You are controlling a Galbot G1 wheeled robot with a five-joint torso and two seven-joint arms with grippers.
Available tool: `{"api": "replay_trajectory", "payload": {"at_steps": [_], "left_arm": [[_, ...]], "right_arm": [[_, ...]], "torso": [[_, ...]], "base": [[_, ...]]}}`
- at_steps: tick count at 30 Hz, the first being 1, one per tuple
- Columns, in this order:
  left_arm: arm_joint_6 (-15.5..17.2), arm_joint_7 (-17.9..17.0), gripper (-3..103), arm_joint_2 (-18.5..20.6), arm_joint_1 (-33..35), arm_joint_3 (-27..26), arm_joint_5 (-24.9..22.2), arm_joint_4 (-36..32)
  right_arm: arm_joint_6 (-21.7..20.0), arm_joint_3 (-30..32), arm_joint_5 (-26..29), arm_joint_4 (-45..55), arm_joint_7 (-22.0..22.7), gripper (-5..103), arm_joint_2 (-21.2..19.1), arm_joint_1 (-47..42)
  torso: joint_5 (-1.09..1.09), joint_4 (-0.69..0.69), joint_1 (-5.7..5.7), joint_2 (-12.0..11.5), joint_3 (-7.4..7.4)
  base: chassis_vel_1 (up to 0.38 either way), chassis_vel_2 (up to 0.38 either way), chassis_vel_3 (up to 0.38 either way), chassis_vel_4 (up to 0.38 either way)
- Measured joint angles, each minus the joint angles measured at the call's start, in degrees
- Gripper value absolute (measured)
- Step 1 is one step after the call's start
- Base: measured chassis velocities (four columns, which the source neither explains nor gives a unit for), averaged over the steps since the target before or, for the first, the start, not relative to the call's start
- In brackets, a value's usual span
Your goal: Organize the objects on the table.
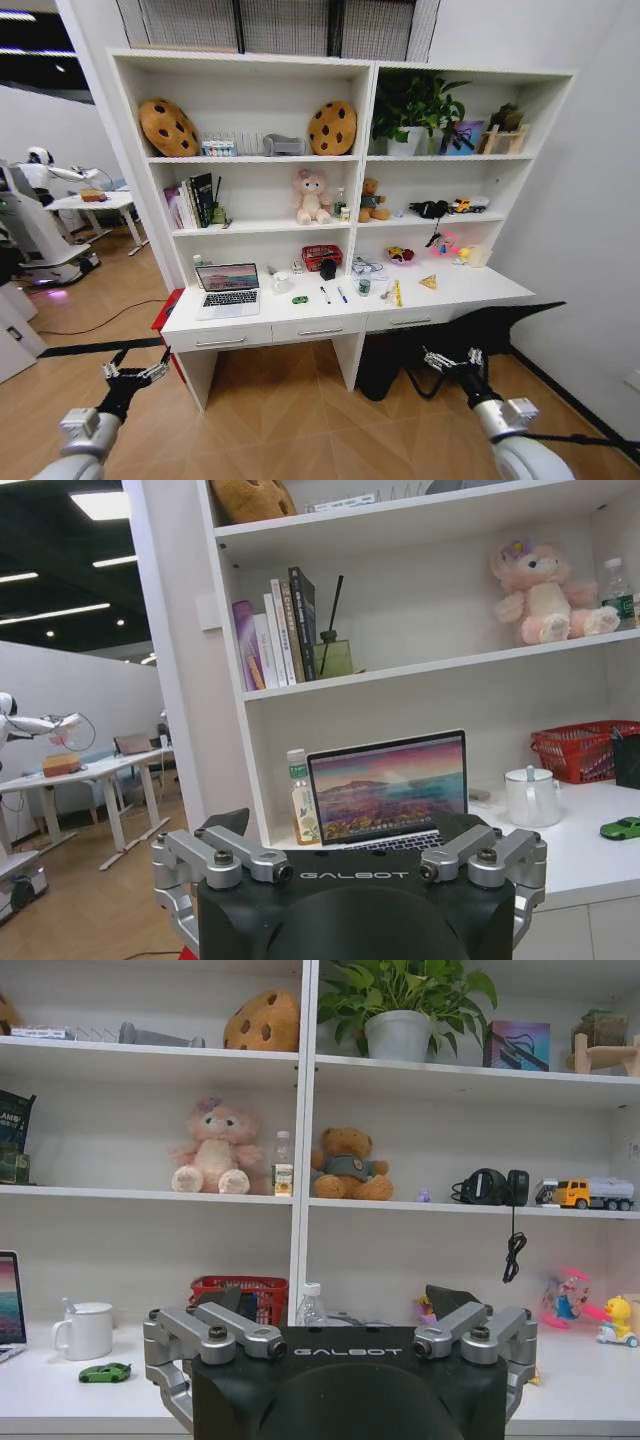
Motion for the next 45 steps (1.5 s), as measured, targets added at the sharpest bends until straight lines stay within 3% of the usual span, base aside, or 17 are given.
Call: {"api": "replay_trajectory", "payload": {"at_steps": [11,33,45], "left_arm": [[0.13,0.02,100,0.15,-0.51,0.02,0.09,-0.03],[0.18,0.13,100,-0.08,-0.81,0.34,0.3,0.36],[0.18,0.12,100,-0.23,-0.7,0.43,0.3,0.33]], "right_arm": [[1.41,0.06,2.16,-0.11,-1.91,100,0.04,-0.25],[1.78,0.07,0.42,-0.75,-1.41,100,0.07,0.43],[2.82,0.25,1.3,-1.17,-4.03,100,0.02,-0.26]], "torso": [[0.0,0.0,-0.01,0.0,0.0],[0.01,0.02,0.04,-0.02,0.01],[0.0,0.0,-0.02,0.01,0.0]], "base": [[0.0,0.0,0.0,0.0],[-0.072,0.065,0.081,-0.077],[0.0,0.0,0.0,0.0]]}}
